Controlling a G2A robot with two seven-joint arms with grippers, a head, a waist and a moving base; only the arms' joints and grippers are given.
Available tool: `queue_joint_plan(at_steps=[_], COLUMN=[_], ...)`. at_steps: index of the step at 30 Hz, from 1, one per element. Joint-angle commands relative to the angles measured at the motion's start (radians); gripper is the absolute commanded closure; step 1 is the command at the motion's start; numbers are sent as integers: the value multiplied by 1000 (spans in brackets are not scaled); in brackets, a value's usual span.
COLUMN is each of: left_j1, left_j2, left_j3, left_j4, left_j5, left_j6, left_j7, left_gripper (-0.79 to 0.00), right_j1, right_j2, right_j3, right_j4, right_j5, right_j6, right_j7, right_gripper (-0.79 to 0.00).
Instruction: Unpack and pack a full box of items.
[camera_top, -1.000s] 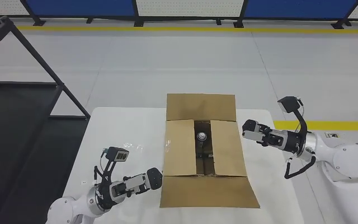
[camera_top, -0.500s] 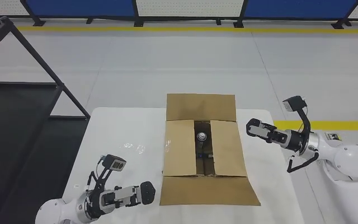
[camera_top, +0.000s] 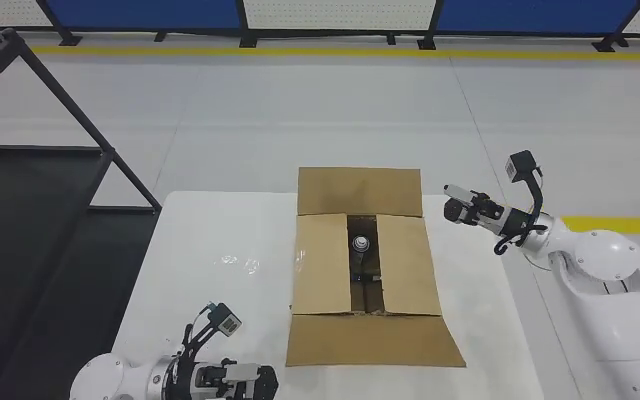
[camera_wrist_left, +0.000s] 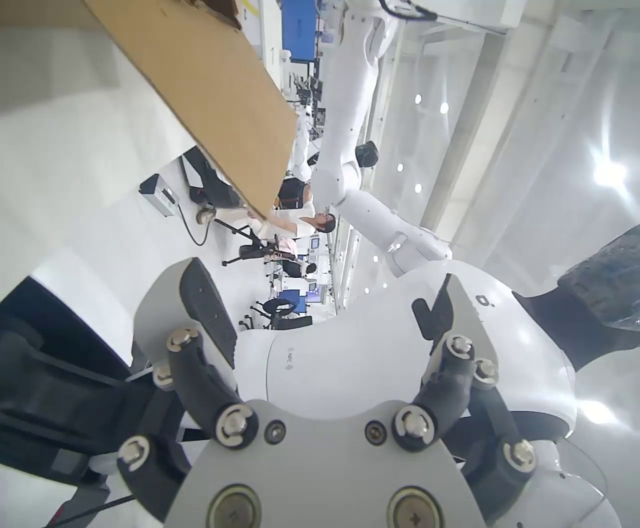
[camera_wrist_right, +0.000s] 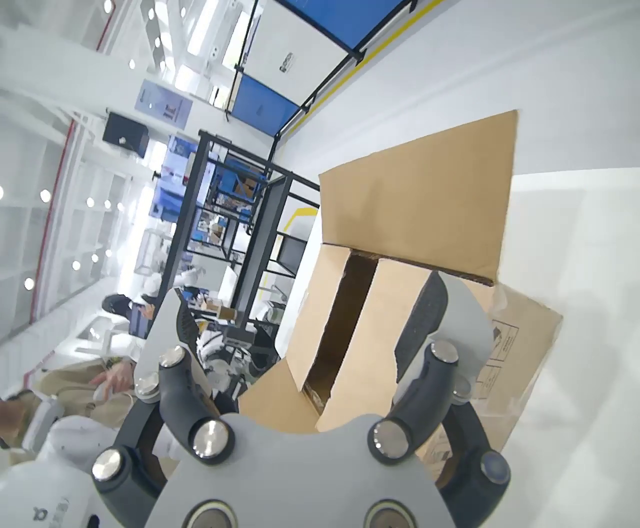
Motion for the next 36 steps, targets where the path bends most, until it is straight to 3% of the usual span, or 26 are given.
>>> queue_joint_plan(at_steps=[1,7,20,26,36], left_j1=[-21,-66,-94,-116,-154], left_j2=[-2,-8,-17,-25,-30], left_j3=[43,120,173,198,212], left_j4=[17,52,54,52,59], left_j5=[6,26,-44,-103,-135], left_j6=[-10,-43,-112,-143,-143], left_j7=[19,95,244,330,382], left_gripper=[-785,-785,-785,-785,-785], right_j1=[54,175,162,200,334], right_j2=[-14,-62,-66,-89,-180], right_j3=[-44,-159,-161,-202,-323], right_j4=[104,318,318,405,682], right_j5=[14,34,58,31,57], right_j6=[2,4,18,-72,-257], right_j7=[-20,-70,-84,-108,-104], right_gripper=[-785,-785,-785,-785,-785])
